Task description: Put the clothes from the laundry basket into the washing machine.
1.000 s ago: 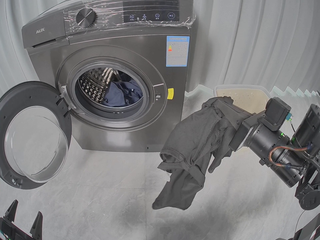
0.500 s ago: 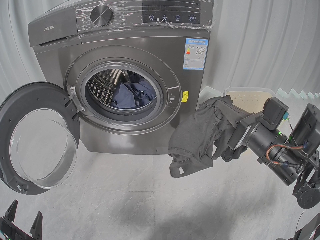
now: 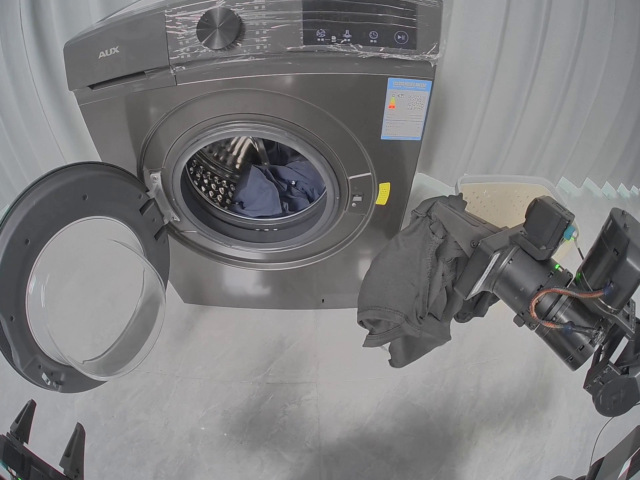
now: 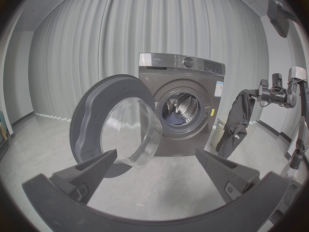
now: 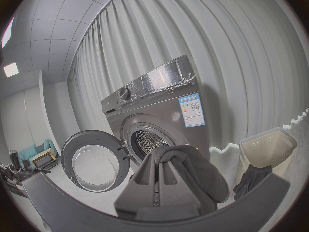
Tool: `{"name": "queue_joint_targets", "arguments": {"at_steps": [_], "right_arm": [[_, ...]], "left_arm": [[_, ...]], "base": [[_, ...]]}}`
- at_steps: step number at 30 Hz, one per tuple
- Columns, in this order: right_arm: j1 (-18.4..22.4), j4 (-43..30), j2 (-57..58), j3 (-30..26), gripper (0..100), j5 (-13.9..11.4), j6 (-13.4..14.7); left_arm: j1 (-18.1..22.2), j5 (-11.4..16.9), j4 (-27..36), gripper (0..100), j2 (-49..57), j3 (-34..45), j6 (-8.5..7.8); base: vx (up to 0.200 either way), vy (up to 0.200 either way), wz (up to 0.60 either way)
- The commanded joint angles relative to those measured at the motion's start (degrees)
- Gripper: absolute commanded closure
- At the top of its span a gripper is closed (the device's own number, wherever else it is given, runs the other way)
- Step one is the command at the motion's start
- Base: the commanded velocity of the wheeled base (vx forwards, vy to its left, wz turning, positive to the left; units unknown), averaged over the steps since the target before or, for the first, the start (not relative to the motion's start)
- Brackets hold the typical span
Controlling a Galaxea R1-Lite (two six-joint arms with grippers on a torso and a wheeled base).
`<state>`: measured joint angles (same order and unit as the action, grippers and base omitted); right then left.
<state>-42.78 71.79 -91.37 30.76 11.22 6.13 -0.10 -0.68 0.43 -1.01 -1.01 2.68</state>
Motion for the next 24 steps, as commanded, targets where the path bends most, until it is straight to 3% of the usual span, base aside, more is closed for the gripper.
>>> {"name": "queue_joint_targets", "arguments": {"at_steps": [1,22,24], "right_arm": [[-0.03,0.02,-0.13,-0.08,100,-0.05,0.02],[-0.03,0.02,-0.13,-0.35,100,-0.05,0.11],[-0.03,0.10,-0.21,-0.43,100,-0.05,0.20]], "left_arm": [[0.01,-0.02,0.01,0,0.92,0.84,0.04],[0.01,-0.02,0.01,0,0.92,0.84,0.04],[0.01,-0.02,0.01,0,0.92,0.84,0.04]], "base": [[0.000,0.200,0.00],[-0.029,0.000,0.00],[0.000,0.200,0.00]]}}
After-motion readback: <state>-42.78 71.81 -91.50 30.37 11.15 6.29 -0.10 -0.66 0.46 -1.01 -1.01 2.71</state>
